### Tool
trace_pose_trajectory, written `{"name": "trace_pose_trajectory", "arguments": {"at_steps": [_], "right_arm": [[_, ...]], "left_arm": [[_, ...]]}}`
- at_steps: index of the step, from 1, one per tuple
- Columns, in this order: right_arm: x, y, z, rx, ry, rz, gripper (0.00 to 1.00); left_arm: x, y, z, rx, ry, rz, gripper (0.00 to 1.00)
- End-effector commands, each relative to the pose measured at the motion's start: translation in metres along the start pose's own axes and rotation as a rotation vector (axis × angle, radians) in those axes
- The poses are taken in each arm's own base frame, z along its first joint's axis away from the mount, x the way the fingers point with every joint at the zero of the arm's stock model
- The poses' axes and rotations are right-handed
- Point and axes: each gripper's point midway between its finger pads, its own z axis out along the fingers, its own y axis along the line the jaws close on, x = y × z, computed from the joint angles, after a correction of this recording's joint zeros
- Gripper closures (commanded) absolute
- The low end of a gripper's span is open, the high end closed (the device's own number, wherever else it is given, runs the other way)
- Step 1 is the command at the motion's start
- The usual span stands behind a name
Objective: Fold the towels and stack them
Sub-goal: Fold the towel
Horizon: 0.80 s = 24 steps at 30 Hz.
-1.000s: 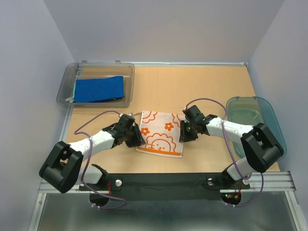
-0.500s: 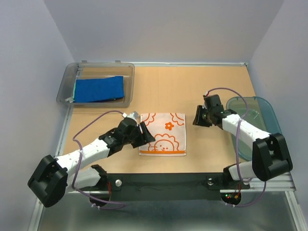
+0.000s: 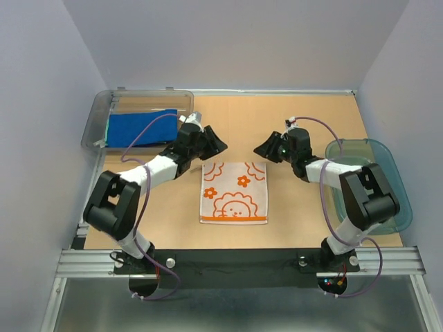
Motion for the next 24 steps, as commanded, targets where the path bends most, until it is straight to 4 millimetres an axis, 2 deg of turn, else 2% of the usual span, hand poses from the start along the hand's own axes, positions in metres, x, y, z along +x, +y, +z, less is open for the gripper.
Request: {"name": "trace_pose_trajectory", "arguments": {"at_steps": [1,5,6,8,9,14,17,21,24], "right_arm": [[-0.019,0.037,0.015,-0.177,-0.084,-0.017,0.59],[0.002,0.018,0.021,-0.171,-0.062,0.005,0.59],[0.016,0.003,0.024,-0.144,-0.046,0.018,0.59],[0.029,-0.013,0.024,-0.109,-0.037,0.038,0.59],[0.039,-0.028,0.025,-0.070,-0.043,0.055,0.59],[0.065,-0.068,0.017,0.027,-0.055,0.078,0.59],[0.065,-0.084,0.007,0.077,-0.091,0.083,0.60],[0.048,-0.088,-0.001,0.084,-0.141,0.050,0.60],[0.034,-0.080,-0.008,0.062,-0.163,0.008,0.60]], "left_arm": [[-0.016,-0.030,0.023,0.111,-0.014,0.055,0.44],[0.005,-0.007,0.037,0.082,0.027,0.024,0.46],[0.013,0.007,0.039,0.059,0.031,0.014,0.47],[0.021,0.022,0.040,0.037,0.036,-0.006,0.48],[0.028,0.034,0.041,0.021,0.036,-0.022,0.48],[0.032,0.066,0.034,-0.039,-0.019,-0.068,0.50],[0.026,0.081,0.028,-0.077,-0.066,-0.082,0.51],[0.013,0.096,0.016,-0.119,-0.132,-0.136,0.51],[-0.002,0.082,0.004,-0.086,-0.180,-0.134,0.51]]}}
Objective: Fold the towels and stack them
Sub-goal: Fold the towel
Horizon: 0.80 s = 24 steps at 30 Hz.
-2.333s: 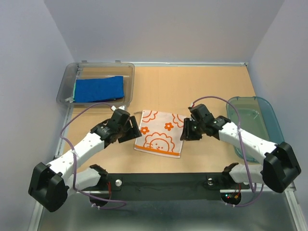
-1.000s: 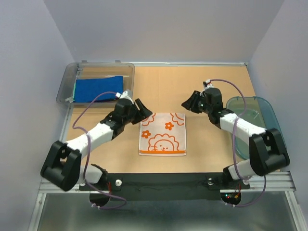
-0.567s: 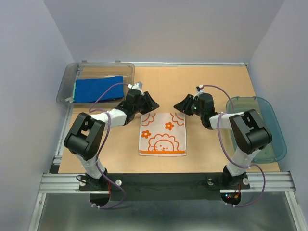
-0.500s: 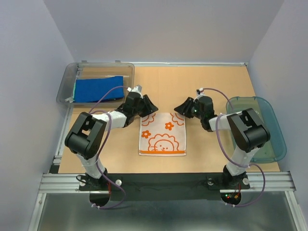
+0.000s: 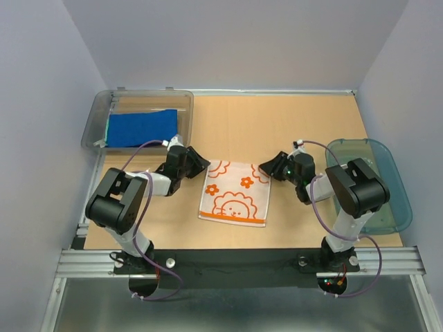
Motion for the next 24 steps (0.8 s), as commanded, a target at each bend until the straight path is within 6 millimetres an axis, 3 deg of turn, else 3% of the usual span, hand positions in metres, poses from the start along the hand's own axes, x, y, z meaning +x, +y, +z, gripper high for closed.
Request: {"name": "trace_pose_trajectory", "arguments": {"at_steps": [1,5,9,10,12,13,15,19,24], "right_arm": [[-0.027,-0.006,-0.010,0.040,-0.073,-0.112,0.60],[-0.033,-0.013,-0.009,0.143,0.035,-0.249,0.60],[-0.056,-0.008,-0.020,0.217,0.083,-0.433,0.60],[-0.053,-0.014,-0.025,0.249,0.127,-0.463,0.60],[-0.068,-0.007,-0.024,0.254,0.140,-0.567,0.59],[-0.070,-0.008,-0.025,0.267,0.184,-0.606,0.60],[-0.072,-0.007,-0.023,0.263,0.218,-0.636,0.60],[-0.054,-0.013,-0.025,0.246,0.386,-0.688,0.60],[-0.044,-0.016,-0.023,0.221,0.491,-0.706,0.60]], "left_arm": [[-0.037,-0.022,-0.021,0.051,-0.132,0.004,0.50],[-0.042,-0.043,-0.033,0.077,-0.094,0.081,0.48],[-0.051,-0.049,-0.052,0.024,-0.057,0.225,0.40],[-0.059,-0.056,-0.060,0.030,-0.081,0.249,0.38],[-0.067,-0.062,-0.069,0.027,-0.091,0.306,0.29],[-0.076,-0.069,-0.078,0.024,-0.102,0.363,0.15],[-0.084,-0.074,-0.087,0.015,-0.108,0.418,0.06],[-0.099,-0.086,-0.105,0.009,-0.106,0.617,0.03],[-0.100,-0.090,-0.106,0.023,-0.065,0.751,0.03]]}}
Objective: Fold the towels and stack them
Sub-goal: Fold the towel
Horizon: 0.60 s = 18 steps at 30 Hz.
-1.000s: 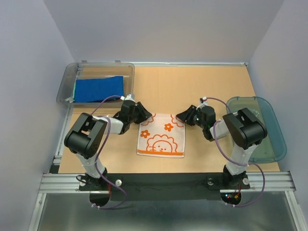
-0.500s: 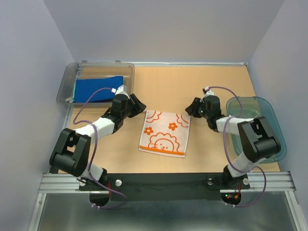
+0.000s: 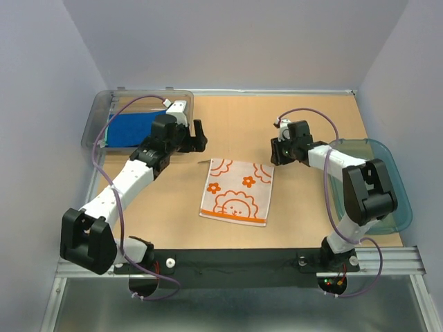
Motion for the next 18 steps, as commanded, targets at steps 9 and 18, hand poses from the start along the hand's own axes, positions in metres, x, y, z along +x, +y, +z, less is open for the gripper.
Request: {"name": "trace_pose_trajectory", "arguments": {"at_steps": [9,18], "right_arm": [[0.027,0.009,0.007,-0.115,0.181,-0.096,0.60],[0.050,0.006,0.014,-0.131,0.264,-0.121,0.63]], "left_arm": [[0.009,-0.006,0.019,0.091,0.142,0.270,0.04],[0.017,-0.014,0.053,0.165,0.218,0.379,0.05]]}}
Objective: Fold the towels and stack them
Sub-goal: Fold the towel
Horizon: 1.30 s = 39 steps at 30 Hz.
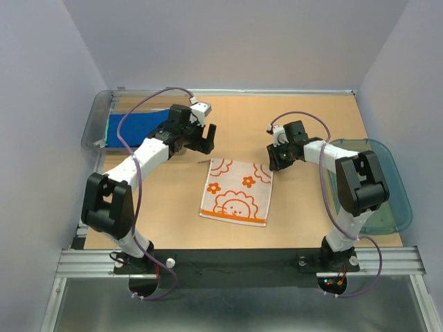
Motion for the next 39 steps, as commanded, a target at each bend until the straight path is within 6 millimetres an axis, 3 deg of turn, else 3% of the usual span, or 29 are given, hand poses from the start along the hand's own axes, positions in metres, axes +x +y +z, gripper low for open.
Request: {"name": "trace_pose_trajectory", "arguments": {"at_steps": [1,6,14,15,21,22,23,32,39], "right_arm": [[0.009,-0.003,0.002,-0.010,0.059,-0.026,0.64],[0.017,-0.008,0.008,-0.001,0.109,-0.045,0.72],[0.020,-0.022,0.011,0.026,0.152,-0.174,0.99],[0.014,-0.024,0.011,0.036,0.142,-0.191,1.00],[0.001,-0.039,0.020,0.070,0.145,-0.261,1.00],[-0.002,-0.043,0.022,0.084,0.149,-0.275,0.99],[-0.004,-0.045,0.022,0.091,0.146,-0.284,1.00],[-0.006,-0.062,0.032,0.148,0.180,-0.320,0.99],[-0.006,-0.062,0.034,0.145,0.180,-0.316,1.00]], "left_arm": [[-0.026,-0.010,0.011,0.056,-0.018,0.106,0.07],[-0.013,-0.006,0.042,0.050,0.090,0.188,0.14],[-0.013,-0.011,0.068,0.092,0.132,0.351,0.14],[-0.018,-0.014,0.069,0.109,0.130,0.354,0.15],[0.000,-0.014,0.089,0.146,0.221,0.374,0.20],[0.004,-0.015,0.094,0.158,0.236,0.378,0.32],[0.006,-0.014,0.095,0.162,0.242,0.375,0.35],[0.038,-0.021,0.103,0.245,0.338,0.367,0.37],[0.037,-0.018,0.108,0.229,0.339,0.352,0.38]]}}
